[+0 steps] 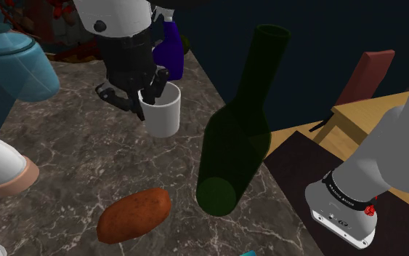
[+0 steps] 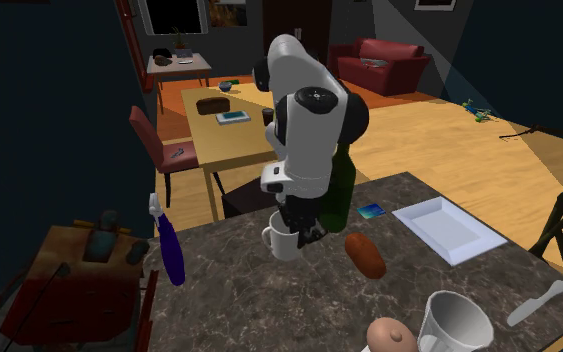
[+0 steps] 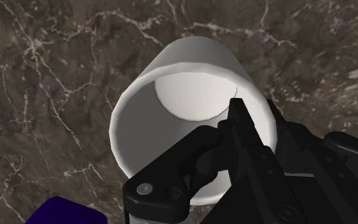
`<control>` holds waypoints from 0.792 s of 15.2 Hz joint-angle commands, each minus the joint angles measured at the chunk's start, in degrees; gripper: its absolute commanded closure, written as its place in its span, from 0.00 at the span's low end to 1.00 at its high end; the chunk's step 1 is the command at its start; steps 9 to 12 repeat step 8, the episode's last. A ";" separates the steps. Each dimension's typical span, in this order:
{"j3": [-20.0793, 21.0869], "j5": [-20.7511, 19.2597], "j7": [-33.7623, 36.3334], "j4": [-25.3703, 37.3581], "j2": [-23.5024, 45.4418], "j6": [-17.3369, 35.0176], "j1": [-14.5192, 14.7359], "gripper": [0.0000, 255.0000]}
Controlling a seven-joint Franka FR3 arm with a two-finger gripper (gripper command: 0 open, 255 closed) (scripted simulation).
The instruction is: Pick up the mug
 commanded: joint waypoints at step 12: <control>0.26 0.04 -0.13 5.75 0.14 -5.64 0.55 1.00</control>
